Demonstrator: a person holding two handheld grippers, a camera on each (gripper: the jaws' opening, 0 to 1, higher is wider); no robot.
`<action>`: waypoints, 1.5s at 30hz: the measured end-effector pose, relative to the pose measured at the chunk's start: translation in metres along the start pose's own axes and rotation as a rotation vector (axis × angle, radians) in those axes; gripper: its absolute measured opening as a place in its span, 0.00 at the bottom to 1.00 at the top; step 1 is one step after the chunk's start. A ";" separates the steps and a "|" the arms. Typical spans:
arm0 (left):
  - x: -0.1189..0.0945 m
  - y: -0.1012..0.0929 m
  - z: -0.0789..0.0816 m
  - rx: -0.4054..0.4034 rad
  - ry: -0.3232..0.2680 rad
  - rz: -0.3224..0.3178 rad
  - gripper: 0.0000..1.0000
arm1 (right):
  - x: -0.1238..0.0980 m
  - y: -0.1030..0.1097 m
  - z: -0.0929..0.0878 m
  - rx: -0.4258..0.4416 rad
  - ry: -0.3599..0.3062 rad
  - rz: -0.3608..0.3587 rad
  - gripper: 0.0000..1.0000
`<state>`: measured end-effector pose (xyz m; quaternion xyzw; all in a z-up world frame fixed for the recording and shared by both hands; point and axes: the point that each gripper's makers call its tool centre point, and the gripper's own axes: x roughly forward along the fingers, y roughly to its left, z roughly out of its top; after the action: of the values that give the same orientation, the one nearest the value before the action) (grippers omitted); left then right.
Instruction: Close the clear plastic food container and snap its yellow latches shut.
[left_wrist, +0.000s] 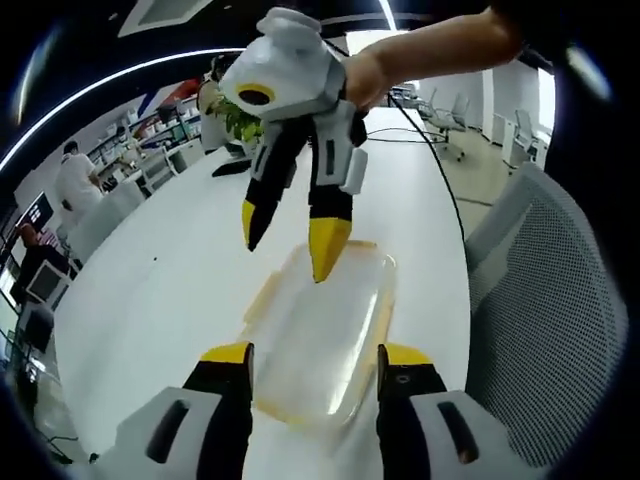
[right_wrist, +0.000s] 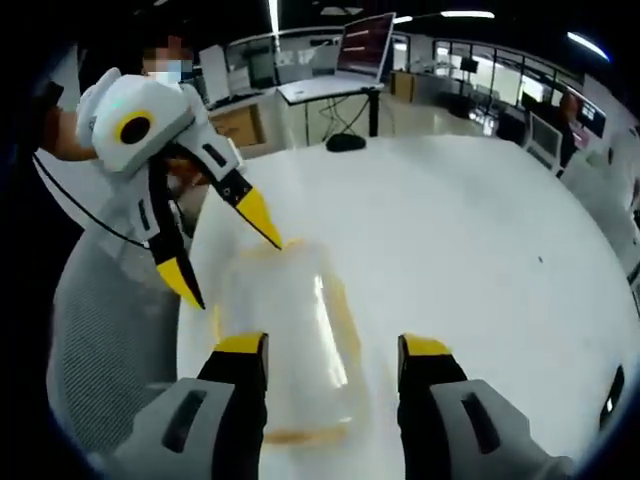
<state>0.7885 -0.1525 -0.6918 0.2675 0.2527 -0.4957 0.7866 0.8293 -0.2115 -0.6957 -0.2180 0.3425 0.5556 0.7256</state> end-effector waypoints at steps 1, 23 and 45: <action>-0.001 0.001 -0.001 -0.006 0.000 0.004 0.47 | -0.002 0.000 -0.001 0.004 -0.003 -0.007 0.50; -0.013 0.012 -0.029 -0.121 0.032 0.038 0.67 | -0.036 0.018 -0.024 0.059 -0.084 -0.130 0.59; -0.014 0.009 -0.044 -0.181 0.023 0.090 0.66 | -0.030 0.047 -0.050 0.120 -0.140 -0.198 0.59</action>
<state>0.7855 -0.1109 -0.7128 0.2122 0.2933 -0.4320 0.8260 0.7668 -0.2526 -0.7042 -0.1678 0.3006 0.4736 0.8107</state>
